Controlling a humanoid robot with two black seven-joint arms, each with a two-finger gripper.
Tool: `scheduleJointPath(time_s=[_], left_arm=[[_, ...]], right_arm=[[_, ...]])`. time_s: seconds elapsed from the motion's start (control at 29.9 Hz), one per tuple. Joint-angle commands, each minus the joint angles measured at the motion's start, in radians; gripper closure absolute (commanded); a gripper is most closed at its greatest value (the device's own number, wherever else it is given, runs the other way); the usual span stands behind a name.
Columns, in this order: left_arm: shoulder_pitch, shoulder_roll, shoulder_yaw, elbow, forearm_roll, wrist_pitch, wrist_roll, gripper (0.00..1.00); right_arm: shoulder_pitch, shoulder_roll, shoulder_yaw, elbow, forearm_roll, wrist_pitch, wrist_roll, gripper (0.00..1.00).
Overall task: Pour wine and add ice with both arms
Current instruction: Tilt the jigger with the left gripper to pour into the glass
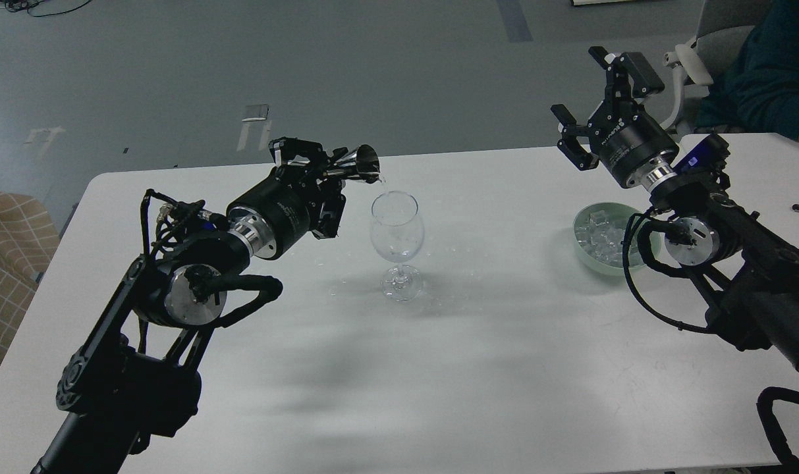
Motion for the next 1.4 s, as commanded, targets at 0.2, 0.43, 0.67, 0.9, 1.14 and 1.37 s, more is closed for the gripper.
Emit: scheduleJointPath(time_s=[0.2,0.43,0.67,0.9,1.14,1.37], left_arm=[[0.006,0.005,0.039,-0.001,0.062,-0.018,-0.002,1.0],[0.006,0.007,0.042,-0.001,0.096,-0.018,-0.012,1.0],[0.008,0.017,0.043,-0.001,0.163,-0.021,-0.025,1.0],[0.006,0.031,0.071,-0.001,0.195,-0.035,-0.029,1.0],[0.006,0.037,0.086,-0.001,0.273,-0.035,-0.035,1.0],[0.003,0.039,0.103,-0.002,0.336,-0.037,-0.035,1.0]], right_arm=[[-0.006,0.0,0.0,0.0,0.0,0.0,0.001,0.0],[-0.008,0.0,0.0,0.0,0.0,0.0,0.001,0.0],[-0.009,0.0,0.0,0.0,0.0,0.0,0.001,0.0],[-0.009,0.001,0.0,0.0,0.0,0.0,0.001,0.0],[-0.009,0.0,0.0,0.0,0.0,0.0,0.001,0.0],[-0.014,0.0,0.0,0.0,0.0,0.0,0.001,0.0]])
